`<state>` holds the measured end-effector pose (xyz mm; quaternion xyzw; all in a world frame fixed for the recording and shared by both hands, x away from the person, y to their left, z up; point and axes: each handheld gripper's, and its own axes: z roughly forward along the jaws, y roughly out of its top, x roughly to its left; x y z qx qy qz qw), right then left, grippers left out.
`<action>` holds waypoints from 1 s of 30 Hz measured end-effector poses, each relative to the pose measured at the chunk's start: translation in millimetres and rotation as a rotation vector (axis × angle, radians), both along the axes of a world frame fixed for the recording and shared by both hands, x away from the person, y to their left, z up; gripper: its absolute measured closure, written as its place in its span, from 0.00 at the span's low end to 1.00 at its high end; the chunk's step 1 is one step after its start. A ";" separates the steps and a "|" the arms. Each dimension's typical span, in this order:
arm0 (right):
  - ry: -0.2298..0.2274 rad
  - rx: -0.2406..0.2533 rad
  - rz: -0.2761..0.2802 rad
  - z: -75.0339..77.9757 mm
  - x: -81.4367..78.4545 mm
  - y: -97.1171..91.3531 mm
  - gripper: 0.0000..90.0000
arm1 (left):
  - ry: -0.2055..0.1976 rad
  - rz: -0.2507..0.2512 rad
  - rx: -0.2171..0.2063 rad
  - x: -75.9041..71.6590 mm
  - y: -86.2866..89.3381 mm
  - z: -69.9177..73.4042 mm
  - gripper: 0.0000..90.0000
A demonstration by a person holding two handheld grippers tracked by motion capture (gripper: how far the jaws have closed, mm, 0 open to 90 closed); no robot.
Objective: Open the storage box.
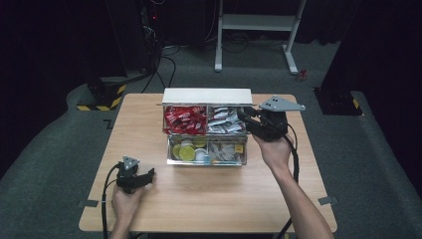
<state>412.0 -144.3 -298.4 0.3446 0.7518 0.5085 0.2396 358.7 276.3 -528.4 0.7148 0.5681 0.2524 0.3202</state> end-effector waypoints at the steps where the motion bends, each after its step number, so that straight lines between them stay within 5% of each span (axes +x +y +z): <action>1: 0.003 0.005 -0.001 1.0 1.0 0.2 0.76 | 0.001 0.000 0.002 -0.1 -0.2 0.0 0.27; 7: 0.000 0.009 -0.009 3.9 3.8 1.7 0.74 | 0.007 -0.003 -0.002 0.3 0.0 0.5 0.27; 15: 0.002 0.000 -0.013 7.8 5.2 2.6 0.72 | 0.023 -0.001 -0.077 0.2 6.1 5.3 0.30; 30: 0.018 0.004 -0.001 9.6 7.0 0.8 0.72 | -0.104 -0.103 -0.111 -7.0 -2.4 58.4 0.37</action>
